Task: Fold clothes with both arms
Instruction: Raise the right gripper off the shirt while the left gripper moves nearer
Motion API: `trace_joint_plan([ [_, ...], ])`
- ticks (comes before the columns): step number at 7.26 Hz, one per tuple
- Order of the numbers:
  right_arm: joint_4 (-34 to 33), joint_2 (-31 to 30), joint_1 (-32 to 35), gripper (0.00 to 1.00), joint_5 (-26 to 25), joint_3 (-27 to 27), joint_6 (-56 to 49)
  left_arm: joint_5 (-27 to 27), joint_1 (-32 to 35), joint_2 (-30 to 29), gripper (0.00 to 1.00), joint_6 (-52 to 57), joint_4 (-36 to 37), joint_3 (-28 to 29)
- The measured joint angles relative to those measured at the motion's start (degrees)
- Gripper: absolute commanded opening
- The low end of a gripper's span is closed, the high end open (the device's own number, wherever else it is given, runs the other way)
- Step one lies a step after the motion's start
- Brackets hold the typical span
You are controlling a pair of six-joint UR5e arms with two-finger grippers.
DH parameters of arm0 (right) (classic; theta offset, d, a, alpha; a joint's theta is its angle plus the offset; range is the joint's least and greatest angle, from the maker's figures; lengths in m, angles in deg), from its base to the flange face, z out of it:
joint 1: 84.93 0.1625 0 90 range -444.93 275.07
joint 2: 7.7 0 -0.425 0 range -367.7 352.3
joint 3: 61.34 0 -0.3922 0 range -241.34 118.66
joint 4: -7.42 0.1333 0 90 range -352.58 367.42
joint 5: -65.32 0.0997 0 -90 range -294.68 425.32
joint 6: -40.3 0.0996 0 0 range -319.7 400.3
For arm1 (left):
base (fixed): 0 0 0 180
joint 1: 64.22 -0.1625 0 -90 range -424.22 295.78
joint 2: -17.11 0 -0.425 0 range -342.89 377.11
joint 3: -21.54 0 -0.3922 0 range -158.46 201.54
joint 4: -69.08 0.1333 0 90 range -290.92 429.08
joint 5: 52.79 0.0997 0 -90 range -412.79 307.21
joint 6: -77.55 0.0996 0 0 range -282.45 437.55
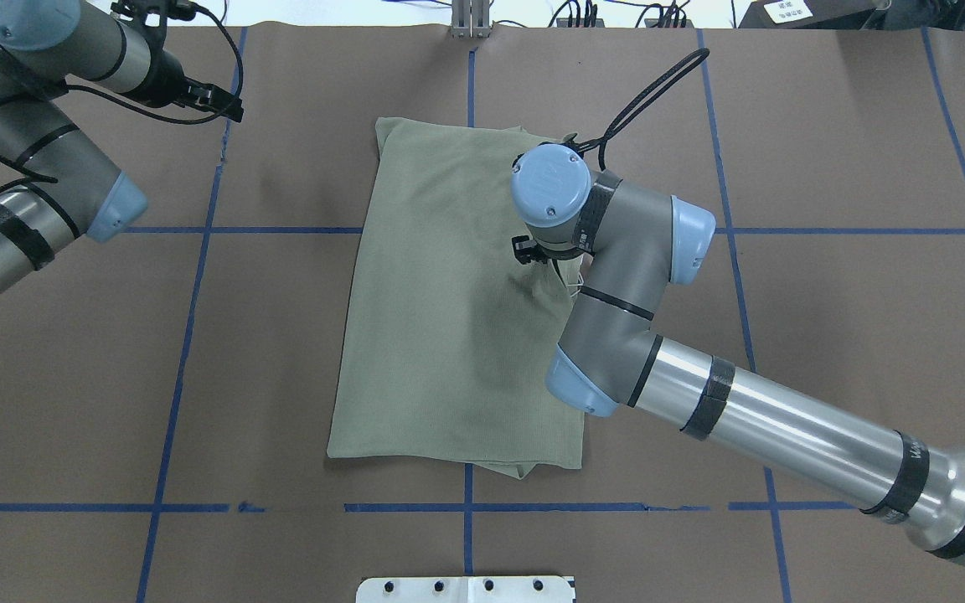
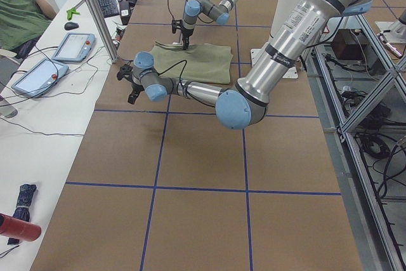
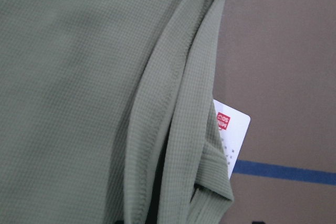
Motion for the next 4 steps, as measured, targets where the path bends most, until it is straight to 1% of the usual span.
trace_joint_plan([
  [2,-3.5,-1.6,0.6,0.84,0.0,1.7,-3.1,0.0,0.0,0.0,1.0,0.0,0.0,0.0],
  [3,-4.7,-3.3,1.3,0.84,0.1,3.6,-4.9,0.0,-0.1,0.0,1.0,0.0,0.0,0.0],
  [4,-5.3,-5.3,2.1,0.87,0.1,5.5,-6.6,0.0,-0.1,0.0,1.0,-0.1,0.0,0.0],
])
